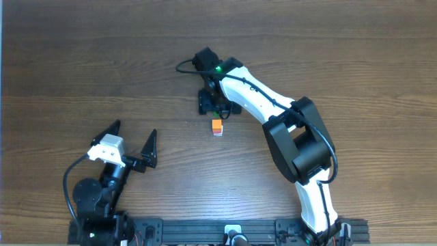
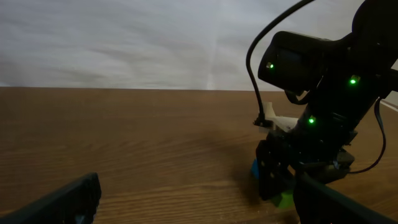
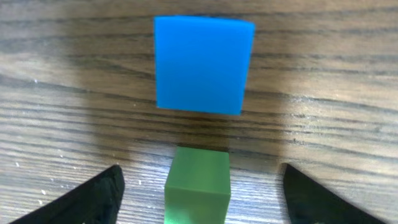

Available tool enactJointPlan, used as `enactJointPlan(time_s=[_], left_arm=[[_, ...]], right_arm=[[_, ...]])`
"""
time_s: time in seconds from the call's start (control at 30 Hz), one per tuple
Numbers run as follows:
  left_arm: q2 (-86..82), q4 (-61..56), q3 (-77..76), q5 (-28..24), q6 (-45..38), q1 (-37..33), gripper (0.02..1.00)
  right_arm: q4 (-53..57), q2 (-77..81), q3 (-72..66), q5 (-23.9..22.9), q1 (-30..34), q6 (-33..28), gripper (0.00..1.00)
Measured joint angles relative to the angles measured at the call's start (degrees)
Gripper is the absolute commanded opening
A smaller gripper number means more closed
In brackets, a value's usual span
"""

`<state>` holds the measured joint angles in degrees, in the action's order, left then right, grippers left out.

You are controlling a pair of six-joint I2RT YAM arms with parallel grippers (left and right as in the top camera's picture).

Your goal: Stack Cubes

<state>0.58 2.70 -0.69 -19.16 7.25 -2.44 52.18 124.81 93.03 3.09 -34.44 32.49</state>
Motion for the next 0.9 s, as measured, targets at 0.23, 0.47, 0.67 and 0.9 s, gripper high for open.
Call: enactJointPlan(time_s=[0.23, 0.47, 0.67, 0.9], left_arm=[[0.0, 0.0, 0.0, 0.0, 0.0, 0.0, 0.998], [0.0, 0.0, 0.0, 0.0, 0.0, 0.0, 1.0], [0.0, 0.0, 0.0, 0.0, 0.0, 0.0, 0.998], [0.0, 0.0, 0.0, 0.0, 0.0, 0.0, 0.998]], right_arm=[[-0.42, 0.0, -0.07, 0.0, -0.55, -0.17, 0.446], [-0.42, 0.0, -0.07, 0.02, -1.09, -0.26, 0.345], [-0.35, 0.0, -0.07, 0.0, -1.18, -0.35, 0.275], [-0.22, 0.0, -0.07, 0.0, -1.18, -0.33, 0.202]])
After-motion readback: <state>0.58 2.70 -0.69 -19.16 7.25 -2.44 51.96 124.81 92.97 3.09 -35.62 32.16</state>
